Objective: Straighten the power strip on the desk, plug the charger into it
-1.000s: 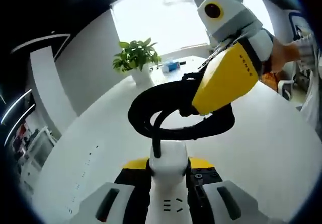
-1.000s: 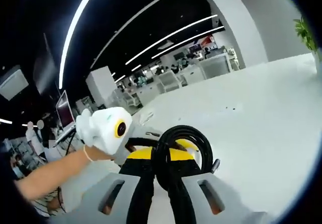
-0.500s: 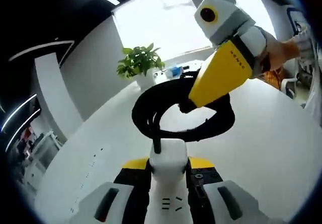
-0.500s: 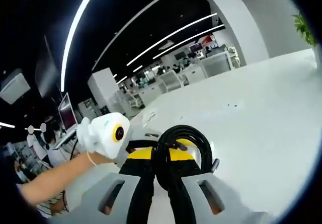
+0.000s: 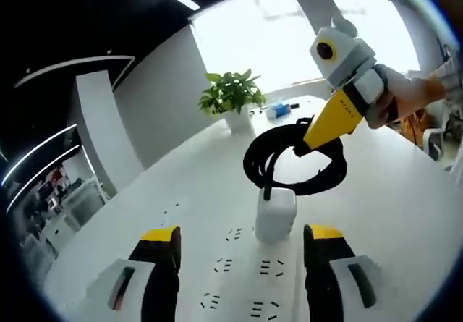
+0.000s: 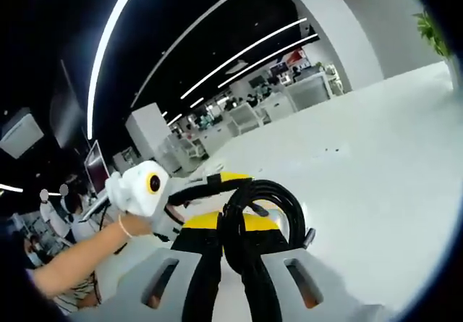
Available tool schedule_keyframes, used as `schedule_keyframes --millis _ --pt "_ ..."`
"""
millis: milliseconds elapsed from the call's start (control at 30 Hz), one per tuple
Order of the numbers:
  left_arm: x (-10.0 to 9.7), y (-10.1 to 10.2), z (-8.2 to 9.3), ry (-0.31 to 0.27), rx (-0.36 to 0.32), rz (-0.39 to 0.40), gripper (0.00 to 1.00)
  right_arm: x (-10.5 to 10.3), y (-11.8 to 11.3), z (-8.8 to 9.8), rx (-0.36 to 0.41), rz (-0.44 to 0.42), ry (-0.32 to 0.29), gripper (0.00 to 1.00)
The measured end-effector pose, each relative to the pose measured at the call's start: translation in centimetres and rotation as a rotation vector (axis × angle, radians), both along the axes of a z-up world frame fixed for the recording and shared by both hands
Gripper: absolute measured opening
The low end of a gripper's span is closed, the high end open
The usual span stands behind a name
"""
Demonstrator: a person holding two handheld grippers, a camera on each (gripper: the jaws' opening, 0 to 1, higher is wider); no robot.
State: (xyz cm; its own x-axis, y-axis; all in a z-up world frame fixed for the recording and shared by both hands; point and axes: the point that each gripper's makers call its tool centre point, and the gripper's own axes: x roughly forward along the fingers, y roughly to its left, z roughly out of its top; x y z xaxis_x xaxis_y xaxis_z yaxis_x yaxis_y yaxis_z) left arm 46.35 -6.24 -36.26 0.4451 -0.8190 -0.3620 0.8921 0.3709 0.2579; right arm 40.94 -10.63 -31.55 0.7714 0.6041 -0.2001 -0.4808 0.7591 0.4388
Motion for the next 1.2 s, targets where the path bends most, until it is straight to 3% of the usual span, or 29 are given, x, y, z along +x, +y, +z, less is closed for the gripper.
schedule_keyframes --millis 200,267,333,433,767,867,1000,1067,1200 --pt "0.0 1.7 0.9 -0.034 -0.022 0.029 0.99 0.1 0.0 0.0 -0.004 -0.001 -0.002 0.07" --pt "-0.1 2.4 0.8 -0.050 0.006 0.038 0.99 0.1 0.0 0.0 -0.004 -0.001 -0.003 0.07" --pt "-0.4 3.3 0.4 -0.029 0.041 0.042 0.99 0.0 0.0 0.0 -0.004 -0.001 -0.002 0.07" --pt "-0.2 4.8 0.1 -0.069 0.121 0.049 0.99 -0.2 0.1 0.0 -0.009 0.000 -0.003 0.07" --pt "0.1 8.8 -1.6 -0.044 0.366 0.072 0.99 -0.3 0.1 -0.1 -0.004 0.000 -0.002 0.07" --pt "0.1 9.9 -2.8 0.006 0.447 0.069 0.99 -0.3 0.1 -0.1 -0.003 0.000 -0.002 0.07" --pt "-0.6 10.8 -4.8 0.079 0.587 0.008 0.98 -0.4 0.0 -0.1 0.005 0.000 0.000 0.07" --pt "-1.2 10.7 -5.4 0.093 0.617 -0.031 0.98 -0.5 -0.1 -0.2 0.011 -0.001 0.001 0.07" --pt "-0.6 10.6 -5.8 0.102 0.655 -0.031 0.98 -0.5 -0.1 -0.2 0.014 0.002 0.000 0.07"
